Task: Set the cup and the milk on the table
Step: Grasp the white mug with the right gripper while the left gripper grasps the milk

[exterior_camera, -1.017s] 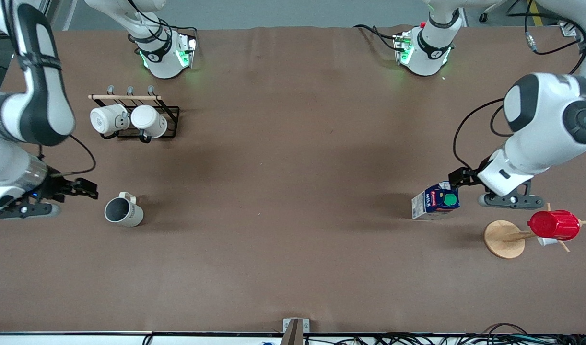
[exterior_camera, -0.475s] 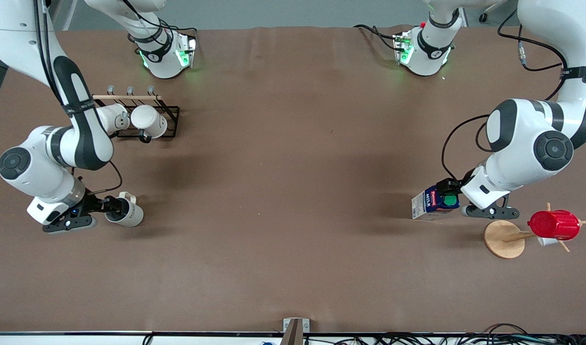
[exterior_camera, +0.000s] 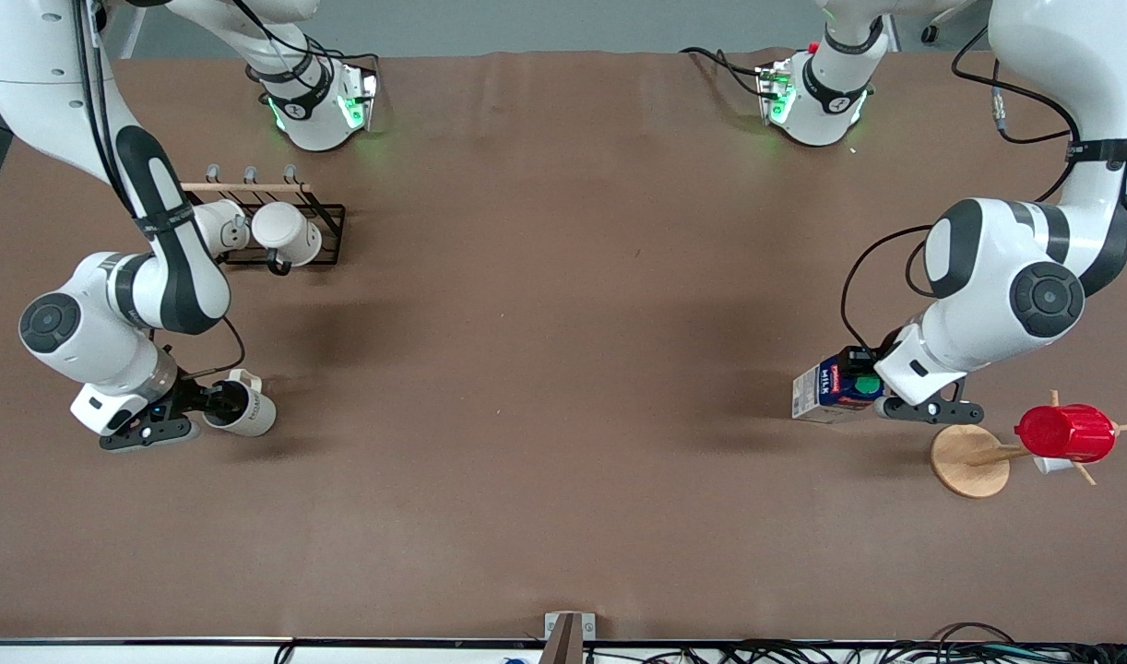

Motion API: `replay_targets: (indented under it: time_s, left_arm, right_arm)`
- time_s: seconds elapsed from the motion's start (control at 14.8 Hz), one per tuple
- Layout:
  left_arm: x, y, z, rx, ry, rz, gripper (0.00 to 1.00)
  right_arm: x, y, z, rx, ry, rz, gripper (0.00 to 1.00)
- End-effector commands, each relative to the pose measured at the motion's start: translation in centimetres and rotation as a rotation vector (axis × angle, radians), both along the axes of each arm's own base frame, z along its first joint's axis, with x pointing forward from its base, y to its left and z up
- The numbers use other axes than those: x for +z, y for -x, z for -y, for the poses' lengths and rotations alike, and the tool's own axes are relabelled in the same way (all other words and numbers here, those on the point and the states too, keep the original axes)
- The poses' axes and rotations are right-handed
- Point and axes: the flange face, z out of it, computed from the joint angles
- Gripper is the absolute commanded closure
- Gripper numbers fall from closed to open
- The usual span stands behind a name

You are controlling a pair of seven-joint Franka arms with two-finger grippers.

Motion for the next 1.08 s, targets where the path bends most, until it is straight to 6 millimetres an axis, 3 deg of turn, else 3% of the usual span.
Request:
replay_targets:
  time_s: [0.0,0.2,0.34,0.41,0.61,0.75,0.81,1.02]
  left_arm:
    - [0.1,-0.3,0.5,0.006,0.011,0.012,0.46]
    - [0.8,-0.4,0.8,0.008,0.014,0.019,0.55]
    - [1.9,-0.8,0.9,0.023,0.016,0.037,0.57]
    - [2.4,-0.9,1.1,0.025,0.017,0.044,0.57]
    - [4.2,-1.2,2.7,0.028,0.027,0.044,0.57]
    - [5.5,-1.2,5.1,0.062,0.037,0.043,0.57]
    - [5.7,-0.9,6.4,0.088,0.043,0.042,0.57]
    - [6.6,-0.5,10.5,0.106,0.053,0.056,0.57]
  right_arm:
    - [-0.5,1.1,0.1,0.015,0.002,-0.014,0.31]
    - [-0.8,1.4,0.1,0.014,0.000,-0.033,0.60]
    - [-0.7,1.5,0.0,-0.001,-0.003,-0.034,0.95]
    - [-0.6,1.3,0.0,-0.007,-0.004,-0.030,1.00]
    - [0.6,0.8,-0.6,-0.044,-0.009,-0.017,1.00]
    - [3.9,0.2,-2.1,-0.099,-0.022,-0.065,1.00]
    - [5.7,-0.1,-3.7,-0.143,-0.029,-0.110,1.00]
    - [9.0,-0.6,-11.7,-0.228,-0.049,-0.172,1.00]
